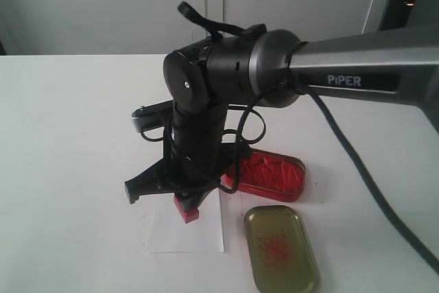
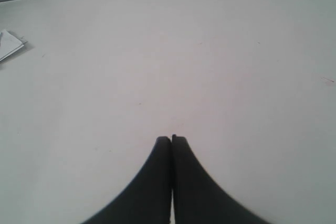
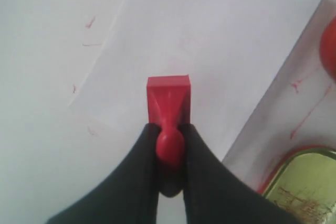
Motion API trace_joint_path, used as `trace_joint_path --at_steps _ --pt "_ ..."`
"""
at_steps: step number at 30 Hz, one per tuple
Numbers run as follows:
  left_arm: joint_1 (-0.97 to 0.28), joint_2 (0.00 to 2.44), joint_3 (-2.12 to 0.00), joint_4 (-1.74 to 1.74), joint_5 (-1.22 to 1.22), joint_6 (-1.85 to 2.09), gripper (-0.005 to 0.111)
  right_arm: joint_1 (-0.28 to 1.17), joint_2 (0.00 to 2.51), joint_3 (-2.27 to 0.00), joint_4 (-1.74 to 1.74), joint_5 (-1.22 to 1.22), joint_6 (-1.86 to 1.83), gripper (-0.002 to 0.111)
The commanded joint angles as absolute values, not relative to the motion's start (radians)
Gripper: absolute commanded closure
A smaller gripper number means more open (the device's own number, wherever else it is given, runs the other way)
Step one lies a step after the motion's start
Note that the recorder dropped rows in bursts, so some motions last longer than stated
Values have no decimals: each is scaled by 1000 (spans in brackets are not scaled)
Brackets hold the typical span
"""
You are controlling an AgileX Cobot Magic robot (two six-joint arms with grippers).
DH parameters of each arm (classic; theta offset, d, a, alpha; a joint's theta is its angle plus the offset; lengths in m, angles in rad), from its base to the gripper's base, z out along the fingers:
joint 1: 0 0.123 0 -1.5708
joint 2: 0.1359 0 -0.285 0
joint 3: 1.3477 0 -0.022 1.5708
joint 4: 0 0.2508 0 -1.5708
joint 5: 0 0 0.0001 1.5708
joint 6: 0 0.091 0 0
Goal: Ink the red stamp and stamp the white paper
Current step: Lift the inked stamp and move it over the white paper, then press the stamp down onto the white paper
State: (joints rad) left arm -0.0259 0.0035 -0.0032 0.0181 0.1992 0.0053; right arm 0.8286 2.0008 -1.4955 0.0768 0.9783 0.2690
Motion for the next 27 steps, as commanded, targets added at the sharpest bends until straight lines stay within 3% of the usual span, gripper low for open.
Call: trace_joint_path --at_steps 1,27 --pt "-24 0 0 17 196 8 107 839 2009 -1505 72 941 257 108" --pt "-24 0 0 17 196 8 107 837 2049 -1505 -11 902 257 108"
